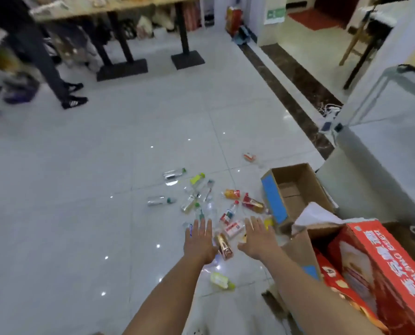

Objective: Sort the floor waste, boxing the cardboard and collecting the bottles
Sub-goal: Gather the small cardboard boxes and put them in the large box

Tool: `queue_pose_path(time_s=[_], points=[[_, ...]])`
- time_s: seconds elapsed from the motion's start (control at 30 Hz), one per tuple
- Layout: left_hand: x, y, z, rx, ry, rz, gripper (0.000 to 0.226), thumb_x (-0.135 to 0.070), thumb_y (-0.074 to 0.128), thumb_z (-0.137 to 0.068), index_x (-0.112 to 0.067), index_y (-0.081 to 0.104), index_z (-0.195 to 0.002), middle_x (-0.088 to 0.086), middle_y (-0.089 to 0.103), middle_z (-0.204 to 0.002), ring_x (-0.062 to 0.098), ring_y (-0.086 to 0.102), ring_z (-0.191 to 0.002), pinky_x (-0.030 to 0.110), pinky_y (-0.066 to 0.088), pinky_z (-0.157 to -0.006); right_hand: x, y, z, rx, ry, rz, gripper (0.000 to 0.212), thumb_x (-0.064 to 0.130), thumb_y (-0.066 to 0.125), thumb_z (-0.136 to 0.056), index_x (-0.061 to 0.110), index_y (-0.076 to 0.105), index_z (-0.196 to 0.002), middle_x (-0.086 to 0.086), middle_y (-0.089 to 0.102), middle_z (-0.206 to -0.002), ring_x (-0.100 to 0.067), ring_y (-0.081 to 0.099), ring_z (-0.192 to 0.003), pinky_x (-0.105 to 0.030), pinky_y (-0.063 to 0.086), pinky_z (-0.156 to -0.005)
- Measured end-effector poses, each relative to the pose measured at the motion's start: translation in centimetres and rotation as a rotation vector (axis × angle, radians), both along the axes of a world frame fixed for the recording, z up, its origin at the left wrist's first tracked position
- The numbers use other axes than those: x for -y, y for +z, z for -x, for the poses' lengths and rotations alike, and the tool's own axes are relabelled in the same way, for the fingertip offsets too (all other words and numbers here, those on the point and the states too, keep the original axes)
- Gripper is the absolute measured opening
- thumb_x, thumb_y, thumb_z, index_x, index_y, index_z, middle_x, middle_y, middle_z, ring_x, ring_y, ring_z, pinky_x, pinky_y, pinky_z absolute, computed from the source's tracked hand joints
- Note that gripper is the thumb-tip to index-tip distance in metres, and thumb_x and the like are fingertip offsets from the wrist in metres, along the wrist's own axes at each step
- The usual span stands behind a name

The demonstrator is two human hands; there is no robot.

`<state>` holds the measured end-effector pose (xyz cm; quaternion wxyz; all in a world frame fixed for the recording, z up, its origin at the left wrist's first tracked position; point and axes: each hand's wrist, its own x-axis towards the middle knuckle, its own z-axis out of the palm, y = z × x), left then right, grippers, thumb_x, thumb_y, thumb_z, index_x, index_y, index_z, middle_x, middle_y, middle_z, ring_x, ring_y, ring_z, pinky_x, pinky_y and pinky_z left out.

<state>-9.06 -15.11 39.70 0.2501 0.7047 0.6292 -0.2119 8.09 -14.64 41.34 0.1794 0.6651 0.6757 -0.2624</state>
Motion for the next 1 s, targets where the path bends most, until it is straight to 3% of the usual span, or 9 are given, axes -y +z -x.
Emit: queue_pose_path(time_s=[0.27,0.47,0.63,0.77,0.87,1.0], points=[[4.6,-6.6,15.0,-0.038,0.262,0.023,0.078,-0.042,0.033,-0.101,-0.014,-0.019,-0.151,0.005,-0.024,-0.159,0.025,-0.021,-0.147,0.046,-0.013,-0.117,-0.6,-8.0,15.1,-0.044,0.250,0.035,0.082,0.049,0.042,-0.094,0.013,0.000,-0.154,-0.007,-0.008,-0.161,-0.024,-0.006,-0.149,-0.045,0.002,-0.121],[4.8,-21.3,16.8,-0.029,0.279,0.023,0.078,-0.043,0.033,-0.101,-0.014,-0.020,-0.151,0.004,-0.024,-0.159,0.024,-0.022,-0.147,0.045,-0.013,-0.117,-0.5,-23.7,16.2,-0.037,0.238,0.015,0.082,0.047,0.044,-0.092,0.014,-0.001,-0.153,-0.007,-0.005,-0.161,-0.026,-0.004,-0.149,-0.045,0.001,-0.121],[1.2,-38.9,11.2,0.006,0.081,-0.020,0.078,-0.045,0.032,-0.101,-0.013,-0.017,-0.151,0.005,-0.022,-0.160,0.024,-0.021,-0.147,0.046,-0.012,-0.118,-0.6,-41.5,11.5,-0.040,0.050,0.017,0.089,0.051,0.045,-0.091,0.019,-0.011,-0.153,-0.004,-0.014,-0.161,-0.024,-0.007,-0.149,-0.045,-0.001,-0.120],[-2.2,-49.9,3.6,0.036,-0.141,-0.103,0.081,-0.047,0.037,-0.099,-0.013,-0.013,-0.153,0.005,-0.019,-0.160,0.025,-0.019,-0.148,0.046,-0.012,-0.118,-0.3,-53.2,5.5,0.005,-0.112,-0.034,0.090,0.052,0.047,-0.091,0.014,-0.005,-0.153,-0.008,-0.008,-0.161,-0.024,-0.007,-0.149,-0.045,-0.001,-0.120],[-3.1,-54.9,-2.1,0.051,-0.324,-0.175,0.081,-0.048,0.036,-0.099,-0.013,-0.013,-0.153,0.006,-0.017,-0.161,0.025,-0.018,-0.148,0.047,-0.012,-0.119,1.3,-58.1,0.4,0.035,-0.246,-0.058,0.088,0.050,0.046,-0.092,0.015,-0.007,-0.153,-0.008,-0.013,-0.161,-0.023,-0.011,-0.149,-0.046,-0.004,-0.119],[-0.7,-57.3,-7.3,0.027,-0.526,-0.176,0.084,-0.048,0.038,-0.099,-0.011,-0.014,-0.153,0.007,-0.017,-0.161,0.025,-0.015,-0.149,0.047,-0.005,-0.120,6.8,-60.0,-5.8,0.055,-0.397,-0.037,0.088,0.048,0.046,-0.092,0.013,-0.007,-0.153,-0.008,-0.014,-0.161,-0.023,-0.012,-0.149,-0.043,-0.004,-0.120]])
